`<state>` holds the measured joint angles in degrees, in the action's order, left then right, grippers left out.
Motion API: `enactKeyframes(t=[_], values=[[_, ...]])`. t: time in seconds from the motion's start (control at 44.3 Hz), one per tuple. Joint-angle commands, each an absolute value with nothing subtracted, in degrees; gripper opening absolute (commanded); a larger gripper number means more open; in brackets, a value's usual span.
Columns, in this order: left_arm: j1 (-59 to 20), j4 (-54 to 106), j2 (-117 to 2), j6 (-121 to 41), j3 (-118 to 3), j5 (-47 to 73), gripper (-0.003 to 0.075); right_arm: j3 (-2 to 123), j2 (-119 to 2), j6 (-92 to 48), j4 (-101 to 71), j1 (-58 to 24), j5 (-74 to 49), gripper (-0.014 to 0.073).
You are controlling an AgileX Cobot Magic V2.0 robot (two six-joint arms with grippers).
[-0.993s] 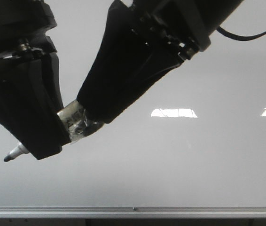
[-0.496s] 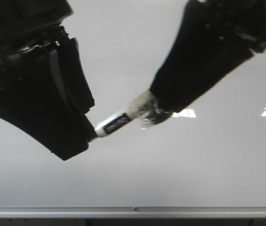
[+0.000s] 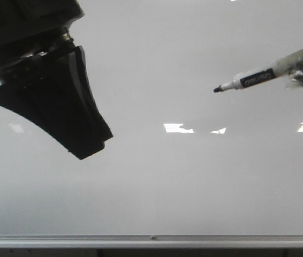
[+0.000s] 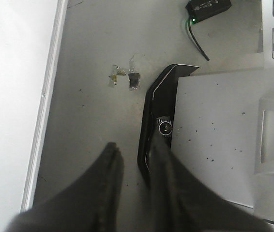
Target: Write number 4 on whiteboard
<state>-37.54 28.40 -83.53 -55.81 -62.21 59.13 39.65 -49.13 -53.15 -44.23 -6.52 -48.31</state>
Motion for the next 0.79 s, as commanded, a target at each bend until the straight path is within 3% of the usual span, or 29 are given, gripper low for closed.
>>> enactKeyframes(t=[0.0, 0.248, 0.767], values=[[-37.91, 30.84, -81.37, -55.23, -63.95, 58.39, -0.002, 40.98, -47.26, -53.17, -46.59, -6.07, -45.08, -0.0104], [-37.91, 30.92, -81.37, -55.23, -63.95, 58.39, -0.002, 41.64, -47.86, -49.15, -48.64, -6.01, -32.26, -0.0104], [-37.91, 31.23, -81.37, -55.23, -63.95, 58.39, -0.002, 61.9, -72.78, -46.54, -47.45, -5.96, -24.35, -0.0104]])
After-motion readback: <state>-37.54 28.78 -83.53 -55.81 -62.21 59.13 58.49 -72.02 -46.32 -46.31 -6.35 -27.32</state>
